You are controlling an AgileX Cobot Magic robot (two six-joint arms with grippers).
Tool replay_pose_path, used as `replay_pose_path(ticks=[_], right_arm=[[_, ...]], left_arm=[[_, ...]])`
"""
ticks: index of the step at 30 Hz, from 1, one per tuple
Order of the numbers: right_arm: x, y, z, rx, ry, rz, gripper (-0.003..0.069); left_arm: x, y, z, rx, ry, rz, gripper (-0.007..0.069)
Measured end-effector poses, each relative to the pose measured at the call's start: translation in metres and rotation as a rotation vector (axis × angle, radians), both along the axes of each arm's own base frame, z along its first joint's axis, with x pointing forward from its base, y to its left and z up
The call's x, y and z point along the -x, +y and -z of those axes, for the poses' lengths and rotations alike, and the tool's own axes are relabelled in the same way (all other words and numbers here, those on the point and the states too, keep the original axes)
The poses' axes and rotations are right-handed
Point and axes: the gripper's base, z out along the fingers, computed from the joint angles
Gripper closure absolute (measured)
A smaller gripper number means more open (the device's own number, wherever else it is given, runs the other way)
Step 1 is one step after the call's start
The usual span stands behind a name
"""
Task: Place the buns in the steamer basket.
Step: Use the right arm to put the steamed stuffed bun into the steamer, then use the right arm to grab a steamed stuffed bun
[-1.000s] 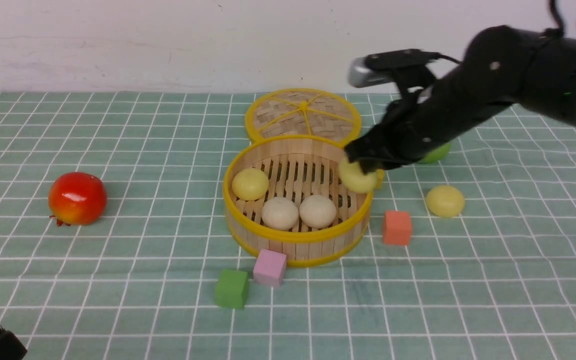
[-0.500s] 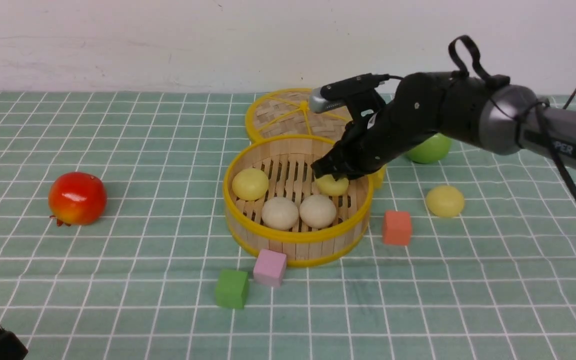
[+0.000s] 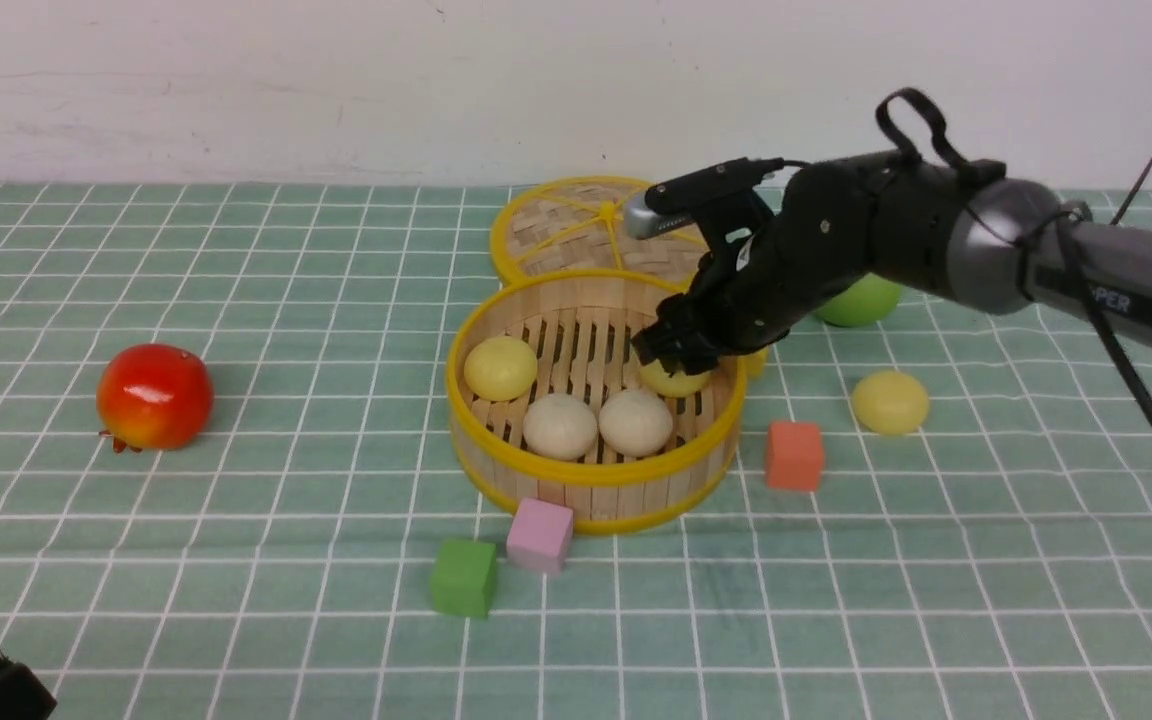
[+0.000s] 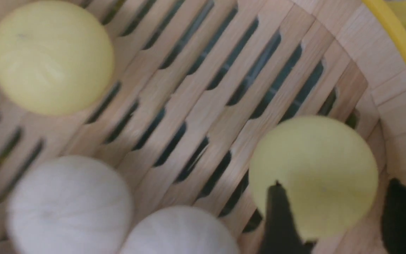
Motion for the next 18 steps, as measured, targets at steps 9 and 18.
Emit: replay_pose_path(ticks=[9,18], right_arm=[[0.013,-0.064,-0.071,0.168,-0.04,0.111,0.0202],[-0.009,-0.119,0.004,0.151,0.24,0.333,0.0325]], left_arm=[[0.0,0.0,0.0,0.001,0.0,0.0,0.0492],[0.0,0.0,0.0,0.001,0.0,0.0,0.0482]])
